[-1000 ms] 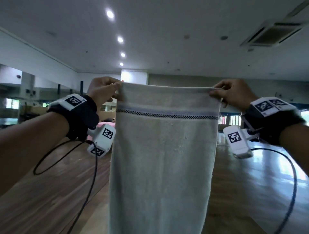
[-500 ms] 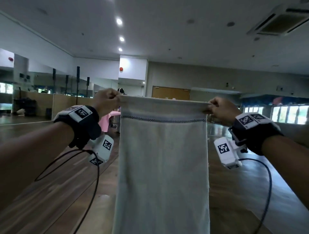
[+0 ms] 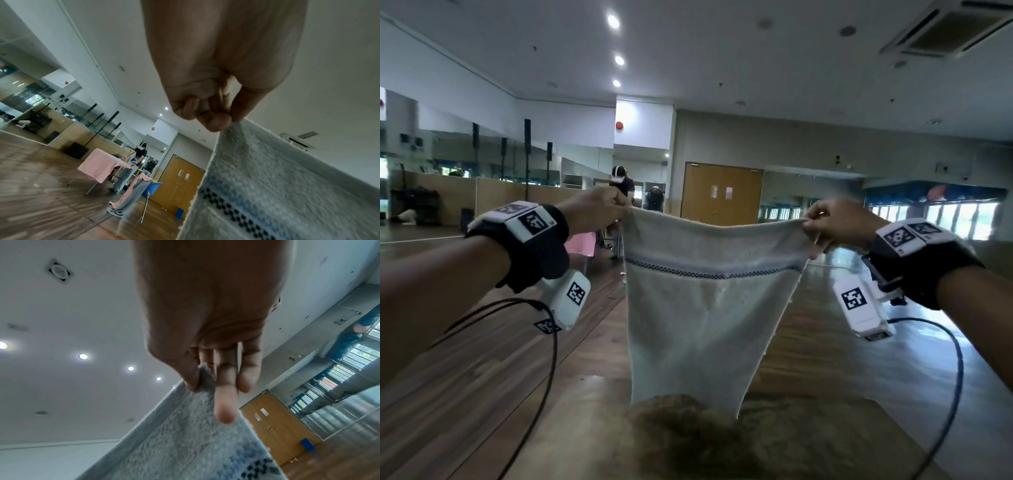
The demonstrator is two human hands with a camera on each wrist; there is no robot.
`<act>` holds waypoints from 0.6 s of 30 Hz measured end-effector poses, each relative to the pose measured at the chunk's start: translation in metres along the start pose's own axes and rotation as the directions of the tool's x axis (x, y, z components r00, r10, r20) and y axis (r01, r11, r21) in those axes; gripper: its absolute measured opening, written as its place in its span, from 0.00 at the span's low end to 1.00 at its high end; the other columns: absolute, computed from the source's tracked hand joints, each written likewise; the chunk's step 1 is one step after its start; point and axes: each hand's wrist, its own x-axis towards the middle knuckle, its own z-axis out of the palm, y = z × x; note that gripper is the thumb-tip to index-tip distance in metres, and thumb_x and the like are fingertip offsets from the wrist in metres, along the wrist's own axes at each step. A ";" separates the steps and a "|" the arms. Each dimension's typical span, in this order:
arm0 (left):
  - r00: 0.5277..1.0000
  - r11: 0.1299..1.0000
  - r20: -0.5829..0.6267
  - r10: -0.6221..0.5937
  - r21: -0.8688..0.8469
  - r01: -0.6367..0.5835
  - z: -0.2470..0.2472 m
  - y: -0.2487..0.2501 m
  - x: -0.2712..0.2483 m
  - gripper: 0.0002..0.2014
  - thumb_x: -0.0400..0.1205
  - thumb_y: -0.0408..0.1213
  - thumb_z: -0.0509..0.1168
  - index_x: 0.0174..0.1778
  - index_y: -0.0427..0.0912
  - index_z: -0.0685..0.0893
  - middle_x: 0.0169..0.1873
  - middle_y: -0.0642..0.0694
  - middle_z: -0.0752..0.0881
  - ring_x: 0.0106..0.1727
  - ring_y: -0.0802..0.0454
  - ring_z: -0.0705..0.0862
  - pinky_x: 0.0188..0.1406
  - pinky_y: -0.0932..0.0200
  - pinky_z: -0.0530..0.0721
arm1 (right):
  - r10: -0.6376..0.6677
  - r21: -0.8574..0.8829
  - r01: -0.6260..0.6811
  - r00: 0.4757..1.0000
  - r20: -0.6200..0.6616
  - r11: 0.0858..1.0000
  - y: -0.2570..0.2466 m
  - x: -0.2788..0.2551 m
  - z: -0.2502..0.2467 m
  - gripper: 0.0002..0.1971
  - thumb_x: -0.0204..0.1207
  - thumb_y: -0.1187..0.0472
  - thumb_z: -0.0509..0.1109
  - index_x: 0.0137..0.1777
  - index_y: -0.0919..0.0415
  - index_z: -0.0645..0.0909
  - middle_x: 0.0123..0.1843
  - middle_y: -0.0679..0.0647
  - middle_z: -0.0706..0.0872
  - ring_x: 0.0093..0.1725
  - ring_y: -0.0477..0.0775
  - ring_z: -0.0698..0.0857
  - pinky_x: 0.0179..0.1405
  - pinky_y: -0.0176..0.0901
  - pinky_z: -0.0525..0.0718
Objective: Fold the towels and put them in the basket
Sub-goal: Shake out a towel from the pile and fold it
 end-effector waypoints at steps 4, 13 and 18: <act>0.999 1.000 -0.042 -0.017 -0.026 0.016 0.023 -0.027 0.009 0.08 0.83 0.29 0.59 0.39 0.36 0.80 0.30 0.42 0.79 0.19 0.61 0.74 0.16 0.71 0.71 | 0.026 0.010 -0.027 0.998 0.054 1.000 0.024 0.003 0.023 0.03 0.80 0.64 0.65 0.49 0.63 0.78 0.41 0.61 0.87 0.27 0.56 0.87 0.28 0.44 0.84; 0.977 0.987 0.207 -0.057 0.157 0.025 0.136 -0.141 -0.005 0.08 0.83 0.35 0.61 0.40 0.40 0.82 0.29 0.45 0.81 0.28 0.53 0.77 0.33 0.57 0.75 | 0.135 -0.043 -0.128 0.924 0.358 0.991 0.116 -0.003 0.142 0.01 0.80 0.63 0.65 0.47 0.59 0.78 0.34 0.56 0.88 0.23 0.50 0.87 0.22 0.37 0.81; 0.880 0.962 0.449 -0.152 0.270 0.028 0.231 -0.225 -0.051 0.03 0.81 0.31 0.64 0.47 0.36 0.81 0.40 0.41 0.83 0.41 0.43 0.80 0.44 0.51 0.79 | 0.131 -0.168 -0.057 0.874 0.468 0.984 0.186 -0.049 0.253 0.04 0.79 0.63 0.66 0.50 0.62 0.82 0.40 0.58 0.90 0.29 0.53 0.85 0.33 0.41 0.79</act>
